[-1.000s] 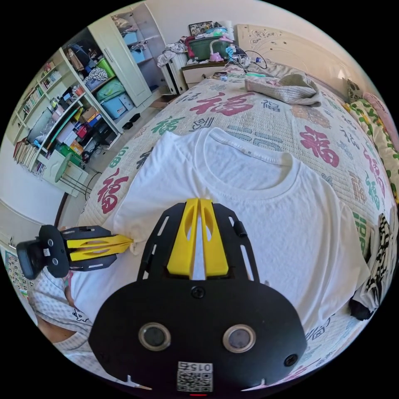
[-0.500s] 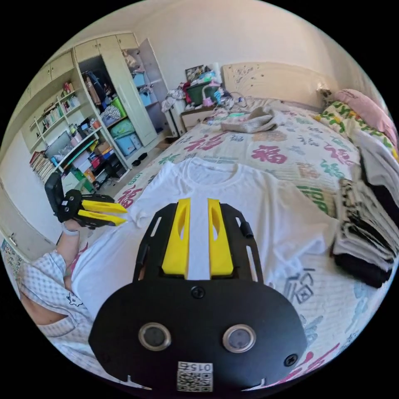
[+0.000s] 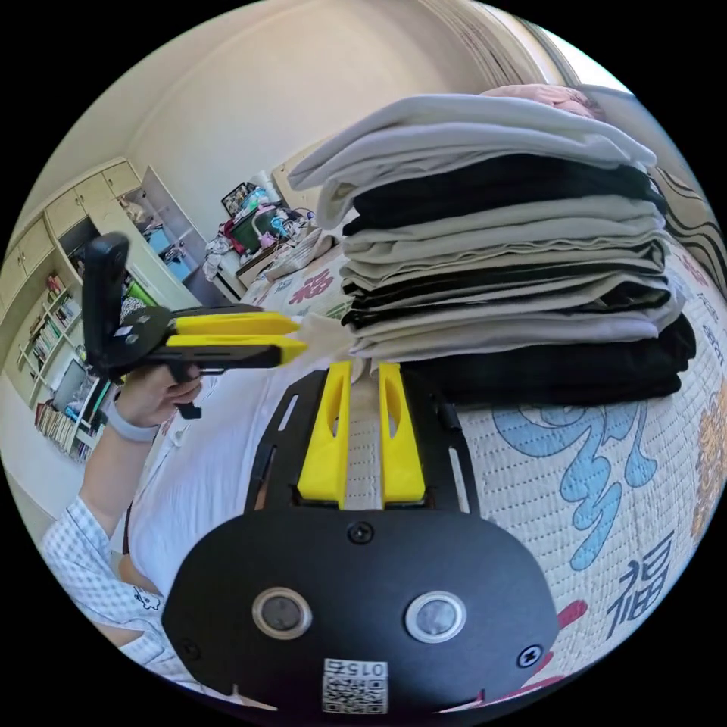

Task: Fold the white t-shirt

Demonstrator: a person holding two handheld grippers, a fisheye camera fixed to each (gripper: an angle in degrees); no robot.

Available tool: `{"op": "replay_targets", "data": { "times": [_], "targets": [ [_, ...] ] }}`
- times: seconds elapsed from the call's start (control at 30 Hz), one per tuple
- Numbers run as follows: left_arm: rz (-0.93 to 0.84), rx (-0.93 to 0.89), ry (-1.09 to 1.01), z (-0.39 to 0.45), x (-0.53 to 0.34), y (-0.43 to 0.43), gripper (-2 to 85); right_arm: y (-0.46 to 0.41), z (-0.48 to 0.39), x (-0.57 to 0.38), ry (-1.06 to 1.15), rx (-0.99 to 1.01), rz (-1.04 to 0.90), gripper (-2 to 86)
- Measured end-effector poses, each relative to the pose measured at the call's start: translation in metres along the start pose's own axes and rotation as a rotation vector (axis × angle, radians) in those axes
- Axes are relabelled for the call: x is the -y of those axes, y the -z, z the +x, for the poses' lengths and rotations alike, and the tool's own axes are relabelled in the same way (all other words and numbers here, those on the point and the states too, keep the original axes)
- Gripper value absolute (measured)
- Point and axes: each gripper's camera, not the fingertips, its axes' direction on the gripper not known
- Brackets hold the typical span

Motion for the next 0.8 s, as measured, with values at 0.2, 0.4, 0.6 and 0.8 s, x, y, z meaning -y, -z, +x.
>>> {"op": "replay_targets", "data": {
  "times": [0.2,0.4,0.6,0.8],
  "targets": [
    [-0.115,0.029,0.071,-0.023,0.035,-0.062,4.8,0.002,0.008,-0.003,0.064,0.067,-0.046,6.5],
    [0.072,-0.098,0.28,-0.087,0.018,-0.023,0.7,-0.001,0.012,-0.006,0.121,0.1,-0.123,6.5],
    [0.296,-0.344,0.462,-0.165,-0.039,0.025,0.1,-0.015,0.001,-0.009,0.171,0.084,-0.196,7.8],
    [0.339,-0.392,0.532,-0.208,-0.093,0.031,-0.2,-0.035,-0.022,-0.016,0.258,-0.075,-0.279,7.7]
  ]
}}
